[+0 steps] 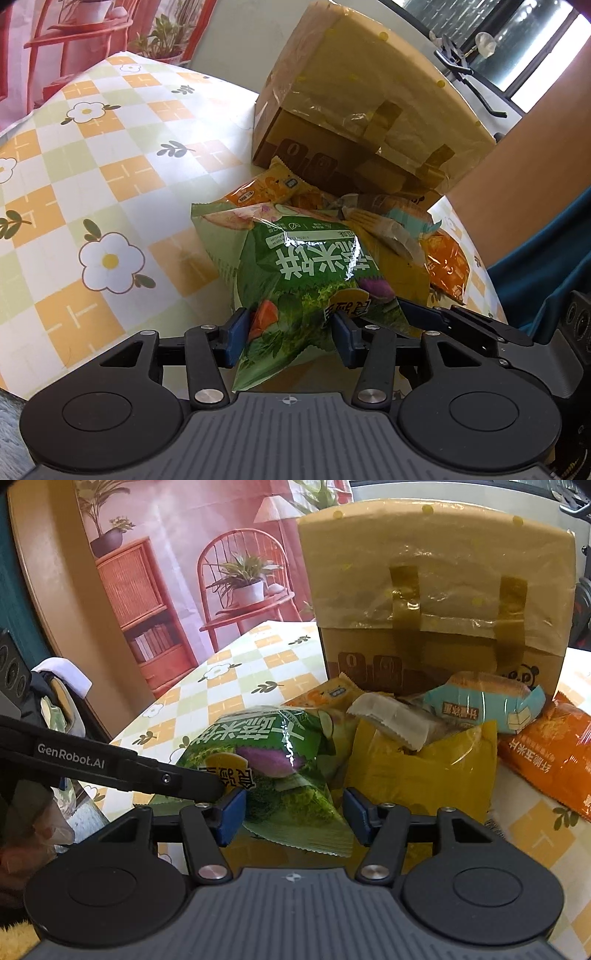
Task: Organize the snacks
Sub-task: 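Lift the green vegetable cracker bag from the pile with the left gripper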
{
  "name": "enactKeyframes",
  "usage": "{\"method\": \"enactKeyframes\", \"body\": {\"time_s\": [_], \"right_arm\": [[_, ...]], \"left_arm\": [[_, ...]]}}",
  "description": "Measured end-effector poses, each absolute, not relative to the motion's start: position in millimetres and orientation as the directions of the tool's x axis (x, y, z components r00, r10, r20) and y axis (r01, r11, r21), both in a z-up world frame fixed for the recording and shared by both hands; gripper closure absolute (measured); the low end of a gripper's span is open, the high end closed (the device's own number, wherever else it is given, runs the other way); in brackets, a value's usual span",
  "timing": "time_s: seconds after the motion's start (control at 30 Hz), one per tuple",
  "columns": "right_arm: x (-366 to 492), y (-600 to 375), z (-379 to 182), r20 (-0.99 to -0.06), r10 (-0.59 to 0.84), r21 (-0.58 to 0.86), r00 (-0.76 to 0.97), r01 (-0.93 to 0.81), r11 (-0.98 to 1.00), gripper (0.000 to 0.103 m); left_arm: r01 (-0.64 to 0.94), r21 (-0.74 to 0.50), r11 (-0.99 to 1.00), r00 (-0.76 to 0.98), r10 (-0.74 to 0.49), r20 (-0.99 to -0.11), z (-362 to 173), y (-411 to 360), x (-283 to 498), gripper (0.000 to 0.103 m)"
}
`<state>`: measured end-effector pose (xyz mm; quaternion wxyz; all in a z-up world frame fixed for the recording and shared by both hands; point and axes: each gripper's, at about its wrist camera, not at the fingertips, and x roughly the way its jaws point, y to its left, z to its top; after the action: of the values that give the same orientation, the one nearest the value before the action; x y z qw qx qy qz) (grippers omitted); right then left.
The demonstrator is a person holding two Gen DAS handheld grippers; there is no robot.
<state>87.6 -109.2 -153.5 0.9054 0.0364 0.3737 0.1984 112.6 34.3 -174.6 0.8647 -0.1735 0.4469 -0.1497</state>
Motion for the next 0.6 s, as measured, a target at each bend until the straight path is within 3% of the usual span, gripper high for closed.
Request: {"method": "enactKeyframes", "body": {"time_s": [0.27,0.6], "right_arm": [[84.1,-110.1,-152.2,-0.641,0.409,0.219,0.649,-0.357,0.908,0.055],[75.5,-103.7,-137.4,-0.586,0.410,0.157,0.699,-0.398,0.904,0.058]], "left_arm": [[0.137,-0.400,0.906,0.589,-0.399,-0.703,-166.1,30.5,107.1,0.057],[0.181,-0.337,0.924,0.661,-0.368,-0.654,-143.7,23.9,96.3,0.058]]}}
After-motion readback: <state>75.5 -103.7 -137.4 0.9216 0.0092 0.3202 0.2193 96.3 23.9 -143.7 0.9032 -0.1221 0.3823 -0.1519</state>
